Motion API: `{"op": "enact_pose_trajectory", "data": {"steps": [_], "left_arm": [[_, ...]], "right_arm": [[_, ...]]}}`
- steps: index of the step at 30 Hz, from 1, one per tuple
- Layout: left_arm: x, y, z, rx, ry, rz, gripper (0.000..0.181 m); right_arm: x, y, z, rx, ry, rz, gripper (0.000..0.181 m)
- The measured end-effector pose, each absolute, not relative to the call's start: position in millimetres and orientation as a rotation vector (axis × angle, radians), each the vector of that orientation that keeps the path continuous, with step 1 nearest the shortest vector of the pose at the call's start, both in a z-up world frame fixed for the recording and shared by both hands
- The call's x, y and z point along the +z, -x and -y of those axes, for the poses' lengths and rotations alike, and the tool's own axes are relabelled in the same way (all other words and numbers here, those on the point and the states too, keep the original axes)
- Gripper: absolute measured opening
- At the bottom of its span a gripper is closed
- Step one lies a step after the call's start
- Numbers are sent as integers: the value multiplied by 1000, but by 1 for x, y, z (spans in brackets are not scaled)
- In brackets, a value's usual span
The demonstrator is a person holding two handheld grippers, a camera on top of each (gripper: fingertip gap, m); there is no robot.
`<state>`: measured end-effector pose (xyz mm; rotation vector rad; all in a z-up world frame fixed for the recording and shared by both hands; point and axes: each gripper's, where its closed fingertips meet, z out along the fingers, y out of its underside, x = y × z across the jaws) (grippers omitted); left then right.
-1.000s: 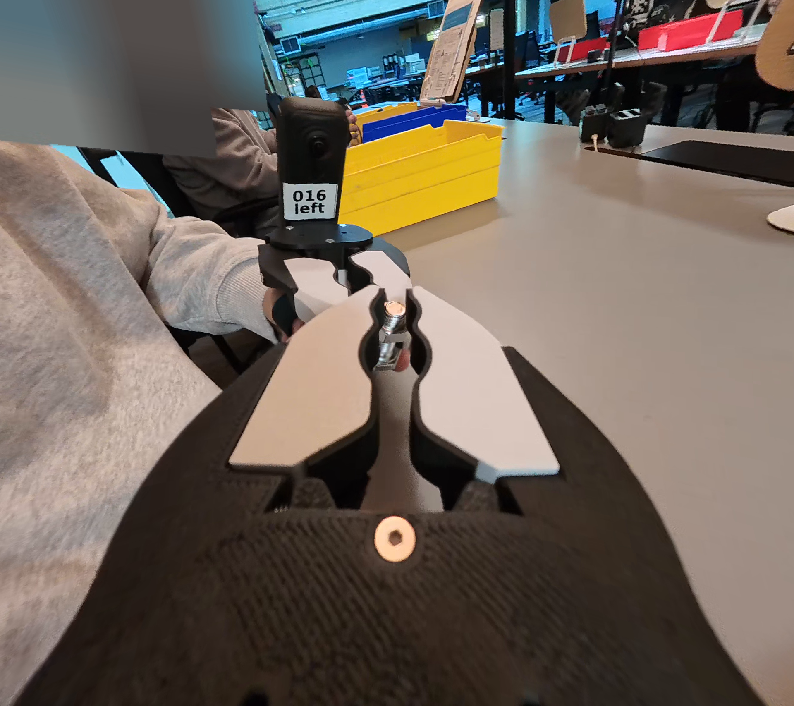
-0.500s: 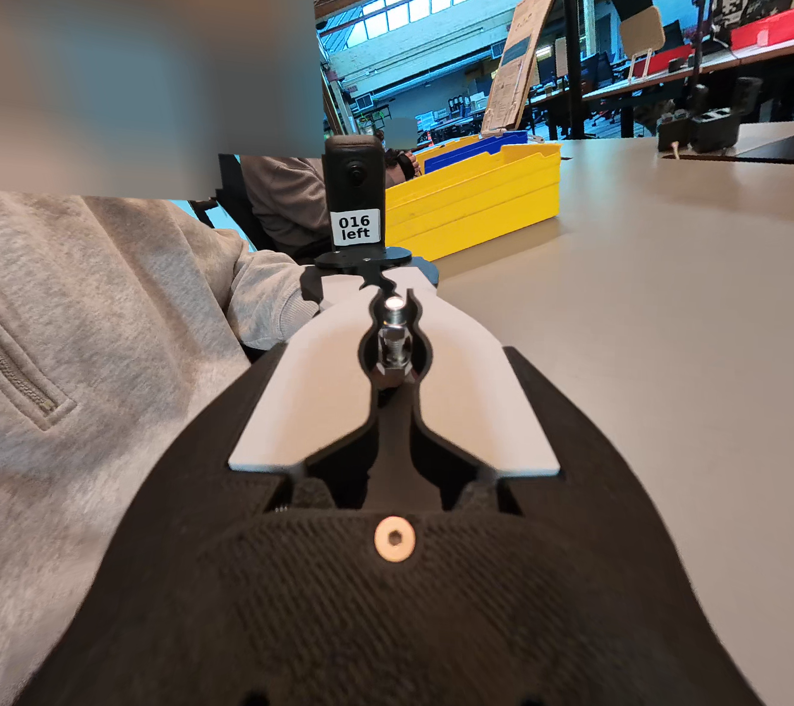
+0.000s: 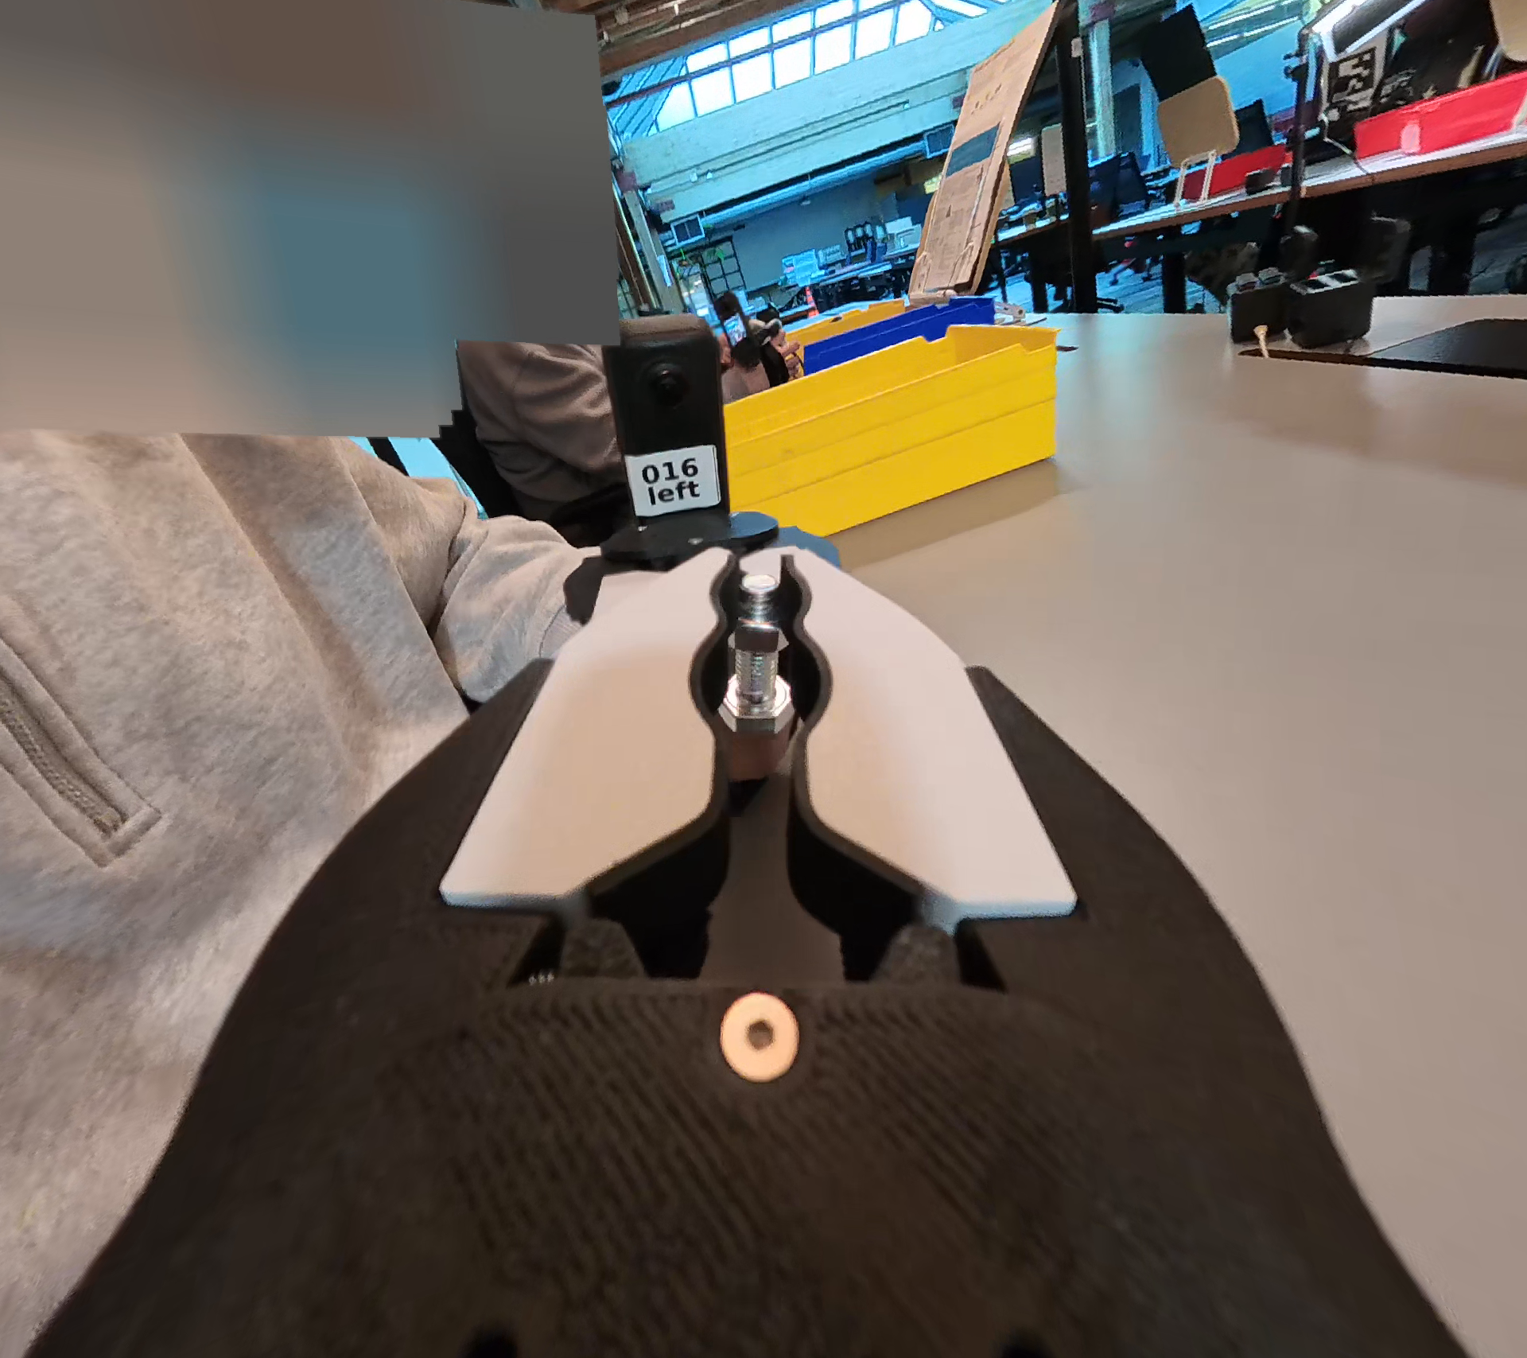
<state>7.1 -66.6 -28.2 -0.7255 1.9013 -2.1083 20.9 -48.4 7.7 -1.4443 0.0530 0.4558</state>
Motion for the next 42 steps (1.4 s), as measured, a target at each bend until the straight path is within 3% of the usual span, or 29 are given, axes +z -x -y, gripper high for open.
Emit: {"op": "enact_pose_trajectory", "data": {"steps": [17,42], "left_arm": [[-41,-7,73,-1940,681,-2014,21],[-39,-14,67,-1928,713,-1955,19]], "right_arm": [[-2,-11,42,398,1514,12,9],[-1,-14,36,202,1541,-10,9]]}}
